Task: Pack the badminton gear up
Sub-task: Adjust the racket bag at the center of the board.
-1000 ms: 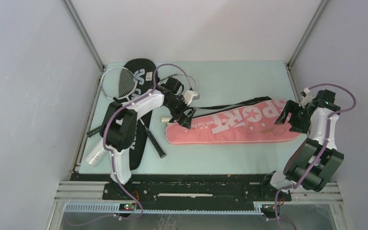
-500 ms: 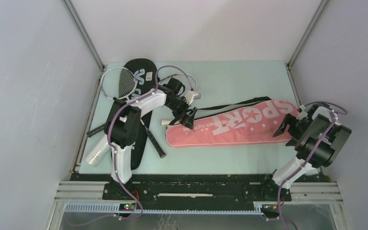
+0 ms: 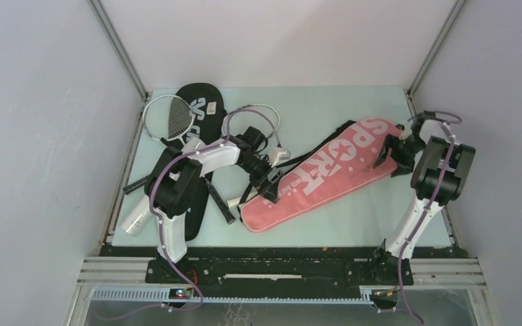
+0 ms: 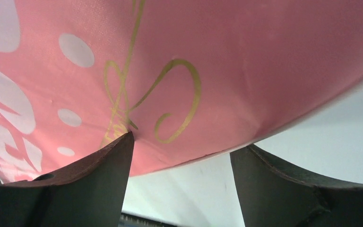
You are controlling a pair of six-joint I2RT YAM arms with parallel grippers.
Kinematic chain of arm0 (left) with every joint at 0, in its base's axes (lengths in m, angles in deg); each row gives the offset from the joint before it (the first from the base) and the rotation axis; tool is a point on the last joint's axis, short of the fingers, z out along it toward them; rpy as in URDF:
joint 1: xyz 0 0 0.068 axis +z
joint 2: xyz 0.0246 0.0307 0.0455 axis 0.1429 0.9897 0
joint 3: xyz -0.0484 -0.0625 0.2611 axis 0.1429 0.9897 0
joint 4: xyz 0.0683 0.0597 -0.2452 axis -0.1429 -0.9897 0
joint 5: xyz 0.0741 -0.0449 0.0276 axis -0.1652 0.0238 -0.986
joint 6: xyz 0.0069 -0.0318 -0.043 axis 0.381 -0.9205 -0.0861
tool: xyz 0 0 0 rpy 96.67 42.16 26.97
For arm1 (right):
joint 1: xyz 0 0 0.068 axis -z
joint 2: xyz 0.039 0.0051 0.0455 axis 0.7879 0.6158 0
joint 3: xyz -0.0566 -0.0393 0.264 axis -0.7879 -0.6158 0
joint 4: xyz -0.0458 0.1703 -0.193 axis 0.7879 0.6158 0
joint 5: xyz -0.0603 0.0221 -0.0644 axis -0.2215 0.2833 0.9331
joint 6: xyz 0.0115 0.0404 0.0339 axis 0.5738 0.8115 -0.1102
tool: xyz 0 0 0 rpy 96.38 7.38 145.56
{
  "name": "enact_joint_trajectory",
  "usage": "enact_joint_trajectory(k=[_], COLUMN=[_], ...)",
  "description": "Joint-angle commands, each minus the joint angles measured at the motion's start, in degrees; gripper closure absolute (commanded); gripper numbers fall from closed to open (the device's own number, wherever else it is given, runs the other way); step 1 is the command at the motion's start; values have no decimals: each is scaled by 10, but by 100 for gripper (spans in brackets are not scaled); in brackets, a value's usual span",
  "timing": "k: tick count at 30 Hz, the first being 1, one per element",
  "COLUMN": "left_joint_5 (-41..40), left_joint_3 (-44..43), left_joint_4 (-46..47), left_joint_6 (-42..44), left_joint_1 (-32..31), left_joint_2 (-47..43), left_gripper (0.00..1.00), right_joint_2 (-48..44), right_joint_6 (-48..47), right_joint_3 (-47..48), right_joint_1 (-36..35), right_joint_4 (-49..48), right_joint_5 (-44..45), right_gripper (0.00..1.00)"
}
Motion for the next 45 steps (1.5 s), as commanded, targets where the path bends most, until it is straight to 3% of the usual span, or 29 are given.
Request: enact_joint_trajectory(k=[1,7,12,16,23,29,37,45], left_joint_5=[30,33,49,47,-56,-122,-209,-261], left_joint_3=[29,-36,-91,-109,-44,4,66,110], left_joint_4=[12,33,50,68,105,141,173,171], left_joint_6=[-5,-41,-70,-75,-29,-28,-72,-36], left_joint_1=[-43,-87,-136,-175,-181,-138,-34,39], left_joint_2=[-5,39,70,72,-31,-132,-229,-307], left_gripper=[0,0,0,0,0,0,0,0], right_joint_2=[67,174,262,271,162,-33,-205,-218], right_joint_6=[19,-2,-41,-61,-58,-49,-12,19], right_joint_3=[146,351,533,556,460,199,-56,-139], right_joint_1=[-40,-69,-95,-118,-124,-149,-299,-481], right_joint_4=[-37,-4,30,9,-59,-158,-240,-260], right_joint_5=[21,9,-52,-76,-21,-19,41,165], right_gripper=[19,19,20,19,15,15,15,15])
